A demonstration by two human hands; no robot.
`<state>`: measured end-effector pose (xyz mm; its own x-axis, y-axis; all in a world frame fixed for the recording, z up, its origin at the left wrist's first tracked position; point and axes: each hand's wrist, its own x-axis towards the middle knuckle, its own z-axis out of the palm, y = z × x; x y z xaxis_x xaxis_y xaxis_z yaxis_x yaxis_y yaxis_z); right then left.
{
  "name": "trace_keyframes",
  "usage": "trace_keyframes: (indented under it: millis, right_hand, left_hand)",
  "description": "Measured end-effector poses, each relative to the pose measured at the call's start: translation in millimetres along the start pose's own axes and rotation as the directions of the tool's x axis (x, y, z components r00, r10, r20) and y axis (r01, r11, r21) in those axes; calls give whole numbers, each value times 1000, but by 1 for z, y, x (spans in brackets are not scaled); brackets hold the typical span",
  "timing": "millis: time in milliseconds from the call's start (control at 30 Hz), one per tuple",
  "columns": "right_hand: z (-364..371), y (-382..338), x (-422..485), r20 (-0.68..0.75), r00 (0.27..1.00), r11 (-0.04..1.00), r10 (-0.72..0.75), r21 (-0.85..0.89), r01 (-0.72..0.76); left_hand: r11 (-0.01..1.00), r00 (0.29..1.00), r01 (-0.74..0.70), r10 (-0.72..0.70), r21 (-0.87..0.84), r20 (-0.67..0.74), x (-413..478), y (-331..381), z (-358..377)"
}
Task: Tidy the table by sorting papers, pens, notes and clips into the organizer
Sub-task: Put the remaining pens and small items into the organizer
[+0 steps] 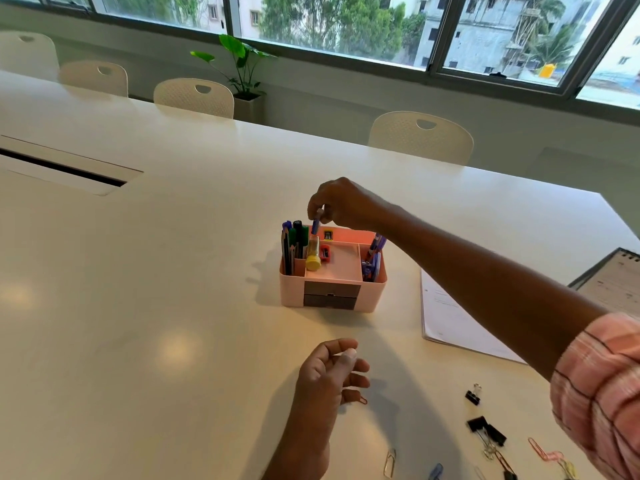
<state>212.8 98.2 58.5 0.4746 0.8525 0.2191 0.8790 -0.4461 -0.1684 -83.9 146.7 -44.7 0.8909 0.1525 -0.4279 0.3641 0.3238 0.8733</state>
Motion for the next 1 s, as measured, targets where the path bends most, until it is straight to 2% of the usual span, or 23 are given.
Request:
trace_keyframes:
  millis: [233, 400, 600, 700, 900, 1000]
  right_hand:
    - [-5, 3, 11, 155, 988, 999, 16, -30, -12]
    - [8, 13, 13, 268, 961, 990, 67, -139, -31]
    - [14, 10, 17, 364, 931, 940, -12, -313, 135]
    - [22, 9, 19, 425, 905, 899, -3, -395, 188]
    - [29, 12, 19, 499, 862, 906, 90, -401, 137]
    - [29, 11, 22, 554, 818, 915, 153, -392, 94]
  left_hand:
    - [999, 999, 41, -41, -5, -20, 3, -2, 2]
    - [999, 998, 46, -46, 22, -32, 6, 0, 4]
    - [998, 998, 47, -46, 28, -35, 9, 0, 3]
    - [998, 998, 54, -52, 38, -33, 10, -1, 1]
    - [996, 998, 46, -43, 79, -38, 14, -3, -3]
    - [995, 999, 44, -41, 87, -36, 13, -3, -5]
